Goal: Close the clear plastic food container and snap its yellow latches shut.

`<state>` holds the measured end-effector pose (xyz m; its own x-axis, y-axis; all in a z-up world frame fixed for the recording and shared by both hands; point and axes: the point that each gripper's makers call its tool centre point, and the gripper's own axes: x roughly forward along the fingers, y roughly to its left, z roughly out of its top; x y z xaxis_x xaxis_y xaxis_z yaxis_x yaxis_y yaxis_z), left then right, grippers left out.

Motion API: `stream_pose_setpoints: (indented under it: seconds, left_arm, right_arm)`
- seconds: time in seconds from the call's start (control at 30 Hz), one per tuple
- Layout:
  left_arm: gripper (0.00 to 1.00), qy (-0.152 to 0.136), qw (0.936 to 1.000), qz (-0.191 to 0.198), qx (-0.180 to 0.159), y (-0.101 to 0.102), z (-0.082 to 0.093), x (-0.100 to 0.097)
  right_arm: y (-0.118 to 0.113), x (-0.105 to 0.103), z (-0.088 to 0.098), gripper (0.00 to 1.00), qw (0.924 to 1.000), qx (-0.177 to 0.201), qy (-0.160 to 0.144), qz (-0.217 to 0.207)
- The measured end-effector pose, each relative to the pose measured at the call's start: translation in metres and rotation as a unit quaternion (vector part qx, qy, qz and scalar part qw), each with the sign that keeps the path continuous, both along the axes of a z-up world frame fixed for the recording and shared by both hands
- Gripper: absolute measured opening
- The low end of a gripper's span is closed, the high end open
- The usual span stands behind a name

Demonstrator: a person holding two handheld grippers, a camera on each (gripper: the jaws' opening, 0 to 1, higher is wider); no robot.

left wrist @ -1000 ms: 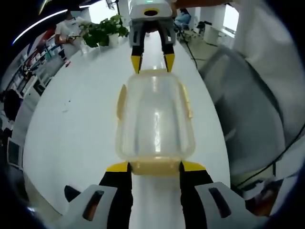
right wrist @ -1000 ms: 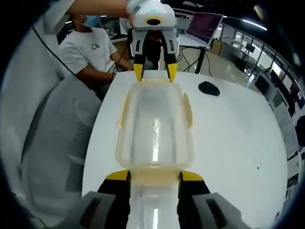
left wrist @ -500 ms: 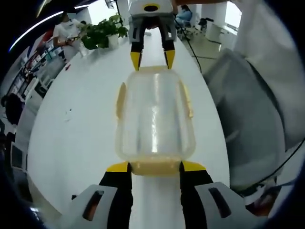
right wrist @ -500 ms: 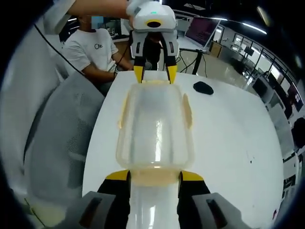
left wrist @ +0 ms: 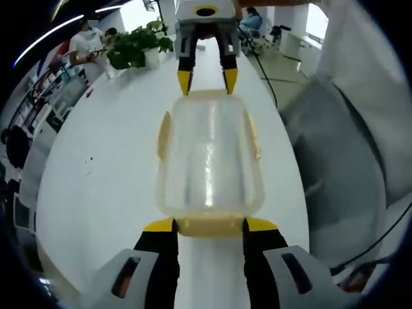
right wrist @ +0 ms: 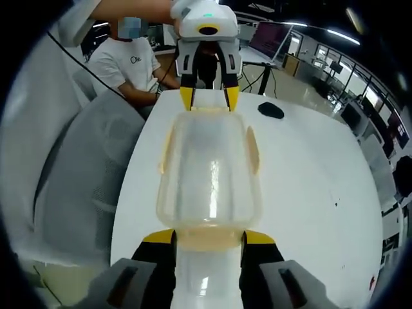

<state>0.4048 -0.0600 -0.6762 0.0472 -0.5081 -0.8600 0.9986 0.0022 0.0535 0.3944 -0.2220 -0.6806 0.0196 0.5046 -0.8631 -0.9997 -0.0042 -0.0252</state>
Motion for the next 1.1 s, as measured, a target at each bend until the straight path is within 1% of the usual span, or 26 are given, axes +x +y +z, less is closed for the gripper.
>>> stream_pose_setpoints:
  seconds: [0.13,0.37,0.6,1.1]
  left_arm:
    - [0.37,-0.001,1.0000,-0.002,0.003,-0.011,-0.002,0.001]
    - [0.37,-0.003,1.0000,-0.005,0.004,-0.036,-0.007,0.003]
    - [0.37,-0.004,1.0000,-0.004,0.004,-0.058,-0.011,0.006]
    - [0.37,-0.002,1.0000,-0.004,0.001,-0.095,-0.023,0.011]
  right_arm:
    - [-0.010,0.000,0.000,0.36,1.0000,0.002,-0.002,-0.001]
    - [-0.036,0.000,-0.006,0.36,1.0000,0.000,-0.002,-0.006]
    - [-0.055,0.003,-0.010,0.36,1.0000,-0.001,-0.004,-0.007]
    - [-0.093,0.010,-0.020,0.36,0.9999,-0.009,-0.002,-0.007]
